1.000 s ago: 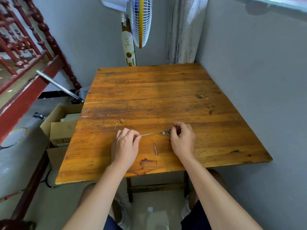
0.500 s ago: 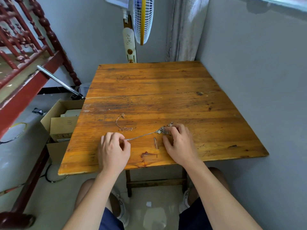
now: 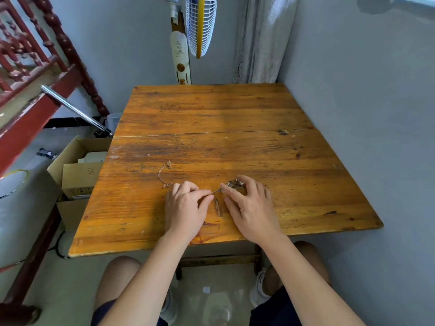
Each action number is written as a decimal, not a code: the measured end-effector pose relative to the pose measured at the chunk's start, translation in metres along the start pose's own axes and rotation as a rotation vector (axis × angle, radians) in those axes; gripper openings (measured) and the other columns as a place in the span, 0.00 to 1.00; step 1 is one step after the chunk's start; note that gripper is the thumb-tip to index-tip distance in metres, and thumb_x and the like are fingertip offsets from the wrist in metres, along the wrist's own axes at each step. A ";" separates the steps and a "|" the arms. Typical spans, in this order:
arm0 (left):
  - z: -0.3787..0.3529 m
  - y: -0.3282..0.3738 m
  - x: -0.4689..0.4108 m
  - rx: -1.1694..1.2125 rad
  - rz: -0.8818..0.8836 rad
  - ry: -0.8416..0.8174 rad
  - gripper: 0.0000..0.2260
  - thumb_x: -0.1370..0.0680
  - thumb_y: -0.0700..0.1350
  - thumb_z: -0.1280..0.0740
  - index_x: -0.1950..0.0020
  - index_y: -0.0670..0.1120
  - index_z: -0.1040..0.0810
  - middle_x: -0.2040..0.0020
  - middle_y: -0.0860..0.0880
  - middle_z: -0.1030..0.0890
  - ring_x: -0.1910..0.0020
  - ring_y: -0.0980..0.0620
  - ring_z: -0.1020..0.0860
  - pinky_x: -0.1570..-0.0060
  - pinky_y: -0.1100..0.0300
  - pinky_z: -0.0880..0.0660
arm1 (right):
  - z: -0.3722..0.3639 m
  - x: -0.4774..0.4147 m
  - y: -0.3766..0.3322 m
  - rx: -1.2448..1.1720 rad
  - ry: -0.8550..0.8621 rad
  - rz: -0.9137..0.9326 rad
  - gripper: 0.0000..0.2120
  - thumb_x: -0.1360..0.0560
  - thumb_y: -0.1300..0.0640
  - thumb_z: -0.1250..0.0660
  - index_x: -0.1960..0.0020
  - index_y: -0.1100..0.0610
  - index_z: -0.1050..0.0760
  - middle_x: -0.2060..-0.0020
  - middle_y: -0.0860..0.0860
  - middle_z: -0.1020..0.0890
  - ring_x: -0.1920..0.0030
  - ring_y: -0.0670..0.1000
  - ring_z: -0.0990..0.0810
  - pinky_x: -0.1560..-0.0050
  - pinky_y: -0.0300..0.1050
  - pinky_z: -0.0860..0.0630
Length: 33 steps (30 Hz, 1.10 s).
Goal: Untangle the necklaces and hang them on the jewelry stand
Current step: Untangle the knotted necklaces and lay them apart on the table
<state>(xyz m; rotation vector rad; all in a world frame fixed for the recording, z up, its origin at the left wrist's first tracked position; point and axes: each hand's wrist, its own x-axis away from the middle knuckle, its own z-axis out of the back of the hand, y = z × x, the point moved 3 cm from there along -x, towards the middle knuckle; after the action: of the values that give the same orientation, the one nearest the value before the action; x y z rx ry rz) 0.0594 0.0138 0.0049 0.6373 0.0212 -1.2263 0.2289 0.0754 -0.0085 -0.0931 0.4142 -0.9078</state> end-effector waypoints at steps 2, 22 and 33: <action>0.000 -0.002 -0.001 0.020 0.017 0.006 0.06 0.25 0.52 0.29 0.52 0.53 0.14 0.58 0.54 0.23 0.55 0.52 0.31 0.57 0.56 0.31 | -0.001 -0.002 0.002 -0.011 -0.015 -0.011 0.17 0.17 0.41 0.44 0.30 0.39 0.27 0.30 0.51 0.30 0.33 0.56 0.31 0.38 0.56 0.32; 0.017 -0.026 0.020 -0.095 0.041 -0.131 0.05 0.19 0.44 0.37 0.50 0.48 0.21 0.50 0.50 0.25 0.49 0.50 0.34 0.48 0.55 0.34 | -0.003 -0.002 0.011 -0.247 0.234 -0.303 0.07 0.20 0.58 0.34 0.47 0.60 0.21 0.47 0.53 0.25 0.44 0.53 0.26 0.45 0.48 0.22; 0.021 -0.032 0.029 -0.106 0.067 -0.056 0.05 0.20 0.43 0.36 0.51 0.47 0.20 0.51 0.50 0.23 0.51 0.50 0.32 0.51 0.56 0.34 | 0.005 -0.001 0.006 -0.204 0.058 -0.163 0.15 0.20 0.44 0.35 0.36 0.45 0.24 0.34 0.52 0.28 0.31 0.53 0.32 0.35 0.51 0.34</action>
<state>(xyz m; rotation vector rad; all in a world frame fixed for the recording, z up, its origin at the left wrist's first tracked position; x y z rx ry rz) 0.0352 -0.0267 -0.0016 0.5078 0.0182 -1.1698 0.2349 0.0795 -0.0056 -0.2909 0.5583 -1.0281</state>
